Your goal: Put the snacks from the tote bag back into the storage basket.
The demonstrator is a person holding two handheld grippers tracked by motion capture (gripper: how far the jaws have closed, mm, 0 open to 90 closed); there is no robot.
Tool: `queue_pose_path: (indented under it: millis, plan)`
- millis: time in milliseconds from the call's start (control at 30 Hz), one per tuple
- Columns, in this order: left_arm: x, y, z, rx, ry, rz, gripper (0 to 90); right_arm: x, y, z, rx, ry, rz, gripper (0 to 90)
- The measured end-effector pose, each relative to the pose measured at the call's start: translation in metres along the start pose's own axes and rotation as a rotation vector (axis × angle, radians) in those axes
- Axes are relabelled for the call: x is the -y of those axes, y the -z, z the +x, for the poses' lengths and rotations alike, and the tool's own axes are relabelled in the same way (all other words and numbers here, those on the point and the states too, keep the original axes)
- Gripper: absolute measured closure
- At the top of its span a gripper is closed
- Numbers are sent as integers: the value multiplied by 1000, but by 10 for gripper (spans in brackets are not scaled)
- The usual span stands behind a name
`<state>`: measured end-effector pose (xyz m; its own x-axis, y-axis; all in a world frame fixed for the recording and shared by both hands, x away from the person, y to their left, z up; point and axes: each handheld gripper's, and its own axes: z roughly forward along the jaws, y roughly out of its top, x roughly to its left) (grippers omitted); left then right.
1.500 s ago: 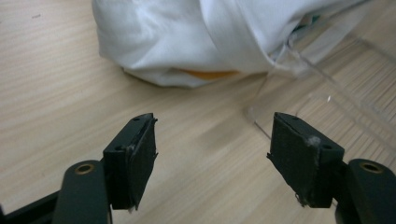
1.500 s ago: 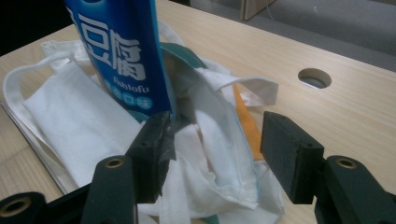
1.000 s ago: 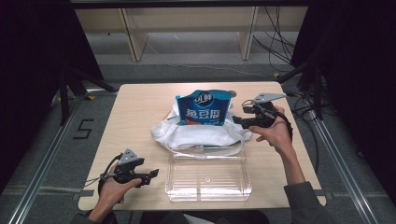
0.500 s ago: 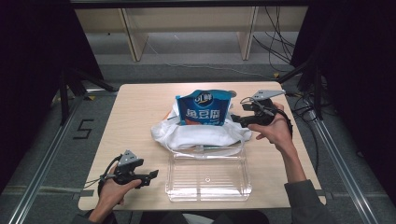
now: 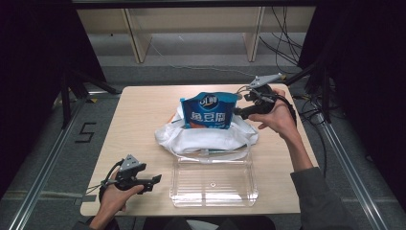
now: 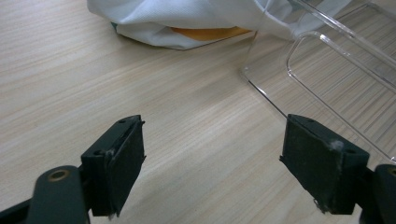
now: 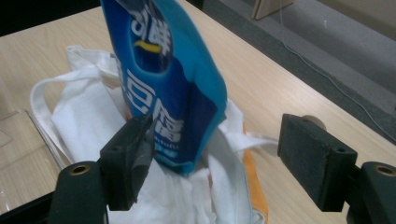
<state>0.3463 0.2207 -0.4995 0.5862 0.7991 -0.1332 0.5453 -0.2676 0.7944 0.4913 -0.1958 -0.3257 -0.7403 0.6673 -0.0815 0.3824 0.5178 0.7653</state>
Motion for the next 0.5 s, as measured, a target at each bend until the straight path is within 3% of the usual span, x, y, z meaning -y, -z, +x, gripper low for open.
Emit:
queue_pose_path:
  millis: [267,467,500]
  plan:
    - [1,1,0,1,1,2,204,-28,-2,7,-12,58,24,280]
    - [0,1,0,3,1,3,204,-49,-9,8,-52,105,27,299]
    - [1,0,-1,4,16,5,204,-53,-10,9,-66,112,40,307]
